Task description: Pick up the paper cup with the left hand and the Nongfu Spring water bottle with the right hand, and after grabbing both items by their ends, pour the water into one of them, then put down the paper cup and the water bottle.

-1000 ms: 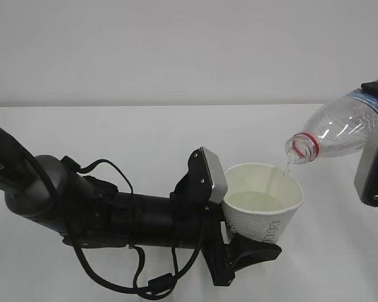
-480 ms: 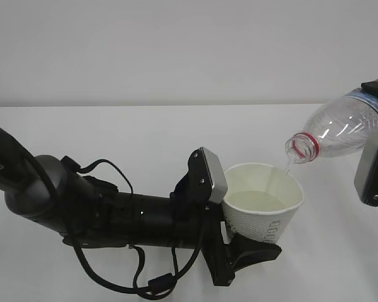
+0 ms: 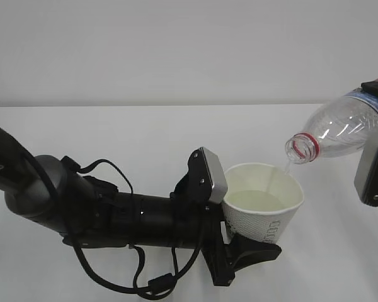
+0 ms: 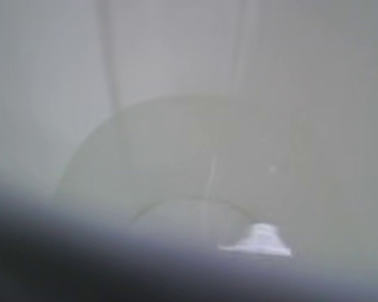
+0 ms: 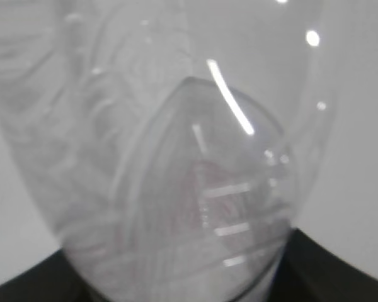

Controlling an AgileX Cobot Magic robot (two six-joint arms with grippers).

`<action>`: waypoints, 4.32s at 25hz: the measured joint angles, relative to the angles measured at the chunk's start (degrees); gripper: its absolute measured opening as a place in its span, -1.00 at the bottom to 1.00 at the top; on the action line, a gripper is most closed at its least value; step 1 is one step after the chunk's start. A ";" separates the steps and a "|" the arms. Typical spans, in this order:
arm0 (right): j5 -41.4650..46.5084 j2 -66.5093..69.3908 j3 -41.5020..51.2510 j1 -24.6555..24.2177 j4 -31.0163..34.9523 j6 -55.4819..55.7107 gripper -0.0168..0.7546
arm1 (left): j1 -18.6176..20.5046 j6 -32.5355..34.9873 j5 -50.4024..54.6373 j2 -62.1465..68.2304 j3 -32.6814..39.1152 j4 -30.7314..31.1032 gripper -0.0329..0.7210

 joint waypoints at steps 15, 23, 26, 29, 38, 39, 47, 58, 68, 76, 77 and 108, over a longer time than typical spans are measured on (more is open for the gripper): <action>0.00 0.00 0.00 0.00 0.00 -0.23 0.09 | 0.00 0.00 0.00 0.00 0.00 0.00 0.44; 0.00 0.00 0.00 0.00 0.00 -0.33 0.09 | 0.00 0.00 0.00 0.00 0.00 0.00 0.44; 0.00 0.00 0.00 0.00 0.00 -0.45 0.09 | 0.00 0.00 0.00 0.00 0.00 0.00 0.44; 0.00 0.00 0.00 0.00 0.00 -0.45 0.09 | 0.00 0.00 0.00 0.00 0.00 0.00 0.44; 0.00 0.00 0.00 0.00 0.00 -0.92 0.09 | 0.00 0.00 0.00 0.00 0.00 0.00 0.44; 0.00 0.00 0.00 0.00 0.00 -0.92 0.09 | 0.00 0.00 0.00 0.00 0.00 0.00 0.44; -0.04 0.00 0.00 0.00 0.00 -1.02 0.09 | 0.00 0.00 0.00 0.00 0.00 0.00 0.44; -0.13 0.00 0.00 0.00 0.00 -1.02 0.09 | 0.00 0.00 0.00 0.00 0.00 0.00 0.44; -0.13 0.00 0.00 0.00 0.00 -1.02 0.09 | 0.00 0.00 -0.04 0.00 0.00 0.00 0.44; -0.13 0.00 0.00 0.00 0.00 -1.02 0.09 | 0.00 0.00 -0.04 0.00 0.00 0.00 0.44; -0.13 0.00 0.00 0.00 0.00 -1.02 0.09 | 0.00 0.00 -0.04 0.00 0.00 0.00 0.44; -0.26 0.00 0.00 0.00 0.00 13.83 0.09 | 0.00 0.00 0.30 0.00 0.00 -0.18 0.44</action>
